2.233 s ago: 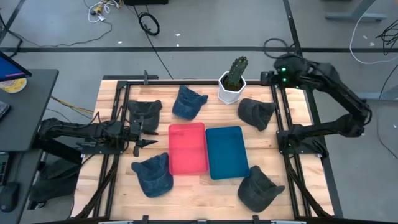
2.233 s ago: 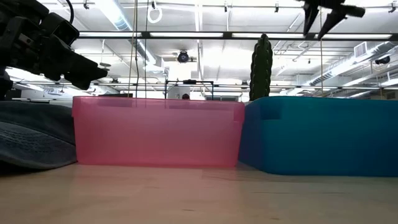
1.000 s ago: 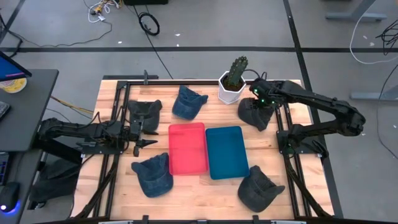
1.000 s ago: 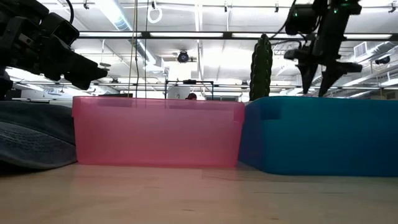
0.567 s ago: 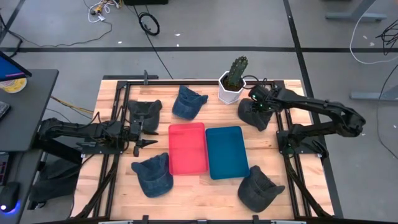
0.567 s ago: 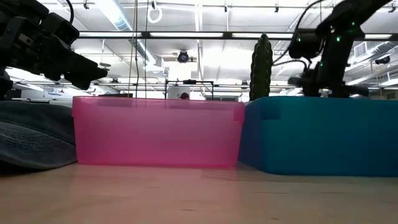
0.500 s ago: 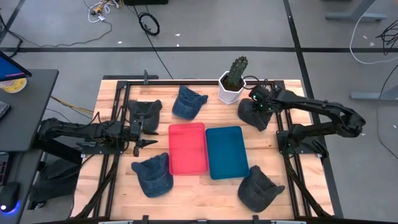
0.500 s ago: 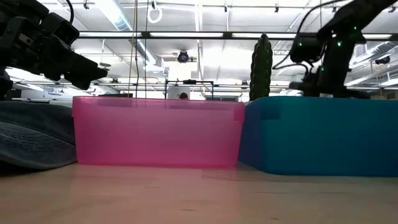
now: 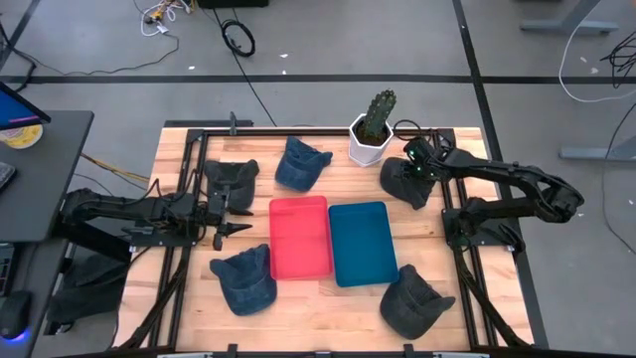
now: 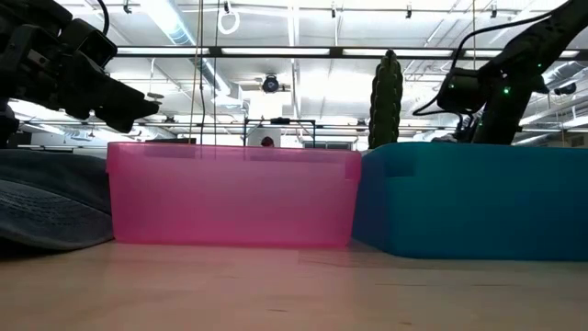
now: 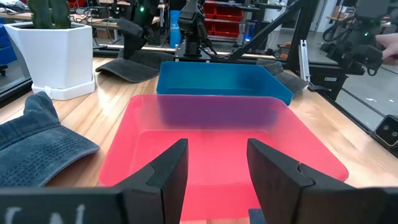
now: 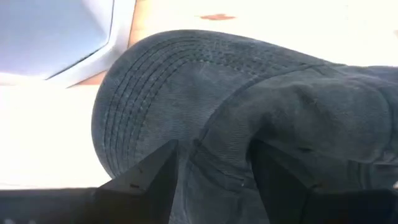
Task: Pick & Place hat
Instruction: Put the top right black cap into the blue bin
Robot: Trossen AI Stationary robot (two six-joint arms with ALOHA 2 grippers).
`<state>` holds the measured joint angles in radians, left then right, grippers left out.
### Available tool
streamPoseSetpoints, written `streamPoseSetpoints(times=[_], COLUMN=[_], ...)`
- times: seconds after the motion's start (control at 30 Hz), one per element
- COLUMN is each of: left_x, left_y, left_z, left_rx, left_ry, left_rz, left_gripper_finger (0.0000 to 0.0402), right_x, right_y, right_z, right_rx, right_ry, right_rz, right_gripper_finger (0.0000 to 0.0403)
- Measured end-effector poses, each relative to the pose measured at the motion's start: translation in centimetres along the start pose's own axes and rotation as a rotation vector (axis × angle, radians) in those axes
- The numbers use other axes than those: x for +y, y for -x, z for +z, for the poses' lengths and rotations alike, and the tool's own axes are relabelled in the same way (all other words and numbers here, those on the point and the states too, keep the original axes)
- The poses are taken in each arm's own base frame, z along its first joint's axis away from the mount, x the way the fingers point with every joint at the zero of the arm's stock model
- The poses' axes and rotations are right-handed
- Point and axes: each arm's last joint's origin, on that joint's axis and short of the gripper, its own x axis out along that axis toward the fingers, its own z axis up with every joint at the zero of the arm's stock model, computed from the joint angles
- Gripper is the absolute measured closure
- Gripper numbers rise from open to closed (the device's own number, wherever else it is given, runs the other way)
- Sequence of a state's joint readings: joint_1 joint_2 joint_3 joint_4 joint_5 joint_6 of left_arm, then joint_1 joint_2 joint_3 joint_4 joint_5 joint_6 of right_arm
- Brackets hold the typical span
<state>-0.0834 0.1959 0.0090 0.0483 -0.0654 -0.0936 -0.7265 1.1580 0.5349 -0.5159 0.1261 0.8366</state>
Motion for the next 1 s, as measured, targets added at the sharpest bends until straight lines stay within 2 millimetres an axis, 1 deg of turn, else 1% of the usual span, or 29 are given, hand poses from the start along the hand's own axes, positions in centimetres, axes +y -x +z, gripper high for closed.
streamPoseSetpoints(times=[0.13,0.2,0.3,0.37,0.43,0.47,0.5,0.63,0.7,0.77,0.87,1.0], left_x=[0.0,0.0,0.0,0.0,0.0,0.0,0.0,0.0,0.0,0.0,0.0,0.0], left_y=[0.0,0.0,0.0,0.0,0.0,0.0,0.0,0.0,0.0,0.0,0.0,0.0], left_z=[0.0,0.0,0.0,0.0,0.0,0.0,0.0,0.0,0.0,0.0,0.0,0.0], left_rx=[0.000,0.000,0.000,0.000,0.000,0.000,0.000,0.000,0.000,0.000,0.000,0.000], left_ry=[0.000,0.000,0.000,0.000,0.000,0.000,0.000,0.000,0.000,0.000,0.000,0.000], left_rz=[0.000,0.000,0.000,0.000,-0.001,0.000,0.000,0.000,0.000,0.000,0.000,0.000], left_gripper_finger=[0.0232,0.0232,0.0232,0.0232,0.0232,0.0232,0.0232,0.0232,0.0232,0.0232,0.0232,0.0232], right_x=[-0.1,-0.1,-0.1,-0.1,-0.1,-0.1,-0.1,-0.1,0.1,0.5,1.2,2.1], right_y=[-0.1,-0.1,-0.1,-0.1,-0.1,-0.1,-0.1,0.3,1.0,2.0,4.3,8.0], right_z=[-0.1,0.0,-0.1,-0.1,-0.1,0.0,0.0,0.0,0.3,0.9,1.9,3.3], right_rx=[-0.006,-0.016,-0.014,-0.011,-0.011,-0.011,-0.012,-0.017,-0.030,-0.059,-0.093,-0.149], right_ry=[-0.021,-0.019,-0.019,-0.012,0.011,0.030,0.044,0.073,0.099,0.125,0.189,0.305], right_rz=[-0.006,-0.013,-0.010,-0.007,-0.007,-0.007,-0.006,0.000,0.012,0.039,0.065,0.102], right_gripper_finger=[0.0203,0.0218,0.0263,0.0308,0.0363,0.0381,0.0388,0.0391,0.0396,0.0396,0.0398,0.0400])
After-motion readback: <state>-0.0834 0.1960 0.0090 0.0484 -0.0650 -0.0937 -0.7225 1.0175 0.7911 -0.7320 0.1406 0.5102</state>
